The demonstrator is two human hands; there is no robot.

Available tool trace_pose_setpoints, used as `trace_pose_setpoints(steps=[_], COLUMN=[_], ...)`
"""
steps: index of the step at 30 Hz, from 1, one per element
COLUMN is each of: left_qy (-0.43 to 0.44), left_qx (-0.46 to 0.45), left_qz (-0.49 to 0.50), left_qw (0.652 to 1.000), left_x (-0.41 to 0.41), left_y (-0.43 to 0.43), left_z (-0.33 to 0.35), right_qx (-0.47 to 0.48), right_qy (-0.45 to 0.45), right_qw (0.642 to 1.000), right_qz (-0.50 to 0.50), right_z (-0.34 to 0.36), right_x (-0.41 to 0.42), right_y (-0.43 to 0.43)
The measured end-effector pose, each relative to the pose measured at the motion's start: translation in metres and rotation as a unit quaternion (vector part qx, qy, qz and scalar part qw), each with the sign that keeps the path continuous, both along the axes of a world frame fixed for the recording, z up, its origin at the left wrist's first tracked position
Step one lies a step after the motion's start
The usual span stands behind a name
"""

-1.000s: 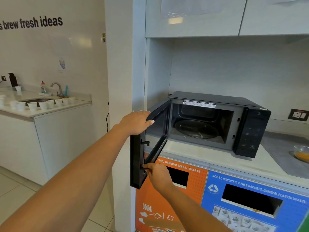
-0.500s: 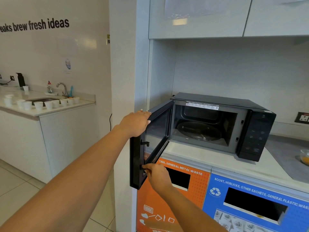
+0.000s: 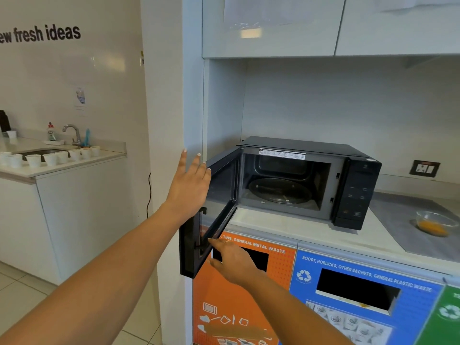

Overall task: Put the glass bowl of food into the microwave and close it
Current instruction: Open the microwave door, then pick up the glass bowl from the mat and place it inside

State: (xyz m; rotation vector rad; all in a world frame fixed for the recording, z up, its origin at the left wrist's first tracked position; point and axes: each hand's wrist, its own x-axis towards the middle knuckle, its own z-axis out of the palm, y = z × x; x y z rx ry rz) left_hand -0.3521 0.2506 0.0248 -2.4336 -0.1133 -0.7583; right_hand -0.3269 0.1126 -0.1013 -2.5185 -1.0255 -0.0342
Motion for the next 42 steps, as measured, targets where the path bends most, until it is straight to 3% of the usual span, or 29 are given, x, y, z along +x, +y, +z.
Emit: trace_pose_setpoints(steps=[5, 19, 32, 42], left_qy=[0.019, 0.171, 0.263, 0.320], left_qx=[0.003, -0.134, -0.211, -0.252], left_qz=[-0.049, -0.118, -0.209, -0.276], left_qw=[0.999, 0.969, 0.918, 0.871], left_x=[0.005, 0.063, 0.177, 0.278], left_y=[-0.024, -0.107, -0.249, -0.404], left_z=[-0.029, -0.116, -0.149, -0.159], right_qx=[-0.110, -0.193, -0.147, -0.142], right_qy=[-0.052, -0.032, 0.046, 0.034], right_qw=[0.993, 0.966, 0.936, 0.923], right_qz=[-0.007, -0.172, -0.316, -0.356], right_z=[-0.007, -0.027, -0.039, -0.039], right_x=[0.004, 0.040, 0.108, 0.209], right_y=[-0.032, -0.158, -0.327, -0.463])
